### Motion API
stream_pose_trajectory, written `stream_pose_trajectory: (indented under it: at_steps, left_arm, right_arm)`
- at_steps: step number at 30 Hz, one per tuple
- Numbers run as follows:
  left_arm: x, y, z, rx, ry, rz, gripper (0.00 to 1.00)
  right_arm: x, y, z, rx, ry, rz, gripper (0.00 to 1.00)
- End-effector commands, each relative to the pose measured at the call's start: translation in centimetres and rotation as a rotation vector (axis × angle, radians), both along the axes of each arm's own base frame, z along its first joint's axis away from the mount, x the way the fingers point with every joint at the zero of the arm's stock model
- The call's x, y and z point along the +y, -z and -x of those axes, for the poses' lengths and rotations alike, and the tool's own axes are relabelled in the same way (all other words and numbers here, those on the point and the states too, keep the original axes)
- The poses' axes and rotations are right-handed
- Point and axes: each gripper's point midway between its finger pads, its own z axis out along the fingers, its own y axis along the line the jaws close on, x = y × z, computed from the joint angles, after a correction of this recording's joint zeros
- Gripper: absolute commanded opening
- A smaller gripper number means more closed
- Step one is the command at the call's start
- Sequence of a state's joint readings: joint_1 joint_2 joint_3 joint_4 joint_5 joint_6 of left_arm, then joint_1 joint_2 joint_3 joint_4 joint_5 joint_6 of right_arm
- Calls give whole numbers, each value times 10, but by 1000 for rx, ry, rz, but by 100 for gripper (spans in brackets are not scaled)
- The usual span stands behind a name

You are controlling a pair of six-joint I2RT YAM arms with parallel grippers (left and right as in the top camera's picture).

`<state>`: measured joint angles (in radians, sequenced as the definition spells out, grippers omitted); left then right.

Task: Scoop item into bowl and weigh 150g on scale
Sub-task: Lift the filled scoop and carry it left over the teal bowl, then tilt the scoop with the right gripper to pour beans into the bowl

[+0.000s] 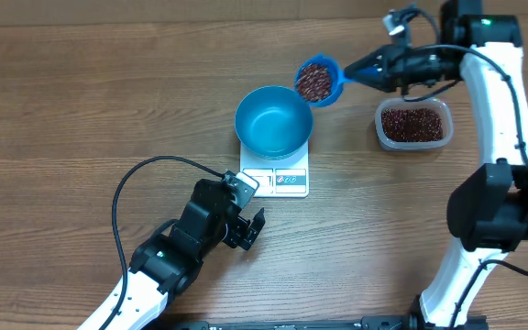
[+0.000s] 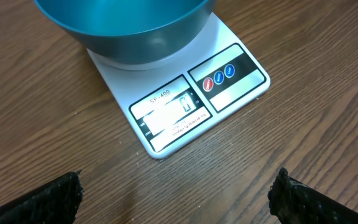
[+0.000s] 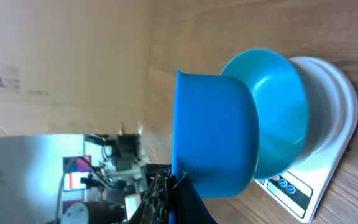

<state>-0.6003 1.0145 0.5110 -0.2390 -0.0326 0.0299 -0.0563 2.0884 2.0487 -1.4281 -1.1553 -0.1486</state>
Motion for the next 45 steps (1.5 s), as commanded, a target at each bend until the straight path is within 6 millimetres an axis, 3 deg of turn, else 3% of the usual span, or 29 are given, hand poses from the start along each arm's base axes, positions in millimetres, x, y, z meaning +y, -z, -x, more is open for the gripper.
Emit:
stream_pose_trajectory:
  at_steps: [1, 10, 22, 34, 45]
  left_arm:
    - [-1, -3, 1, -11, 16, 6, 99]
    - [-1, -3, 1, -11, 16, 6, 100]
    - [-1, -3, 1, -11, 16, 6, 100]
    - [-1, -3, 1, -11, 16, 6, 100]
    - [-1, -3, 1, -11, 16, 6, 99]
  right_arm:
    - [28, -2, 5, -41, -58, 69, 4]
    - [68, 22, 20, -53, -148, 234, 4]
    - [80, 46, 28, -62, -172, 427, 4]
    - [92, 56, 37, -129, -195, 624, 4]
    - [93, 62, 27, -186, -158, 723, 4]
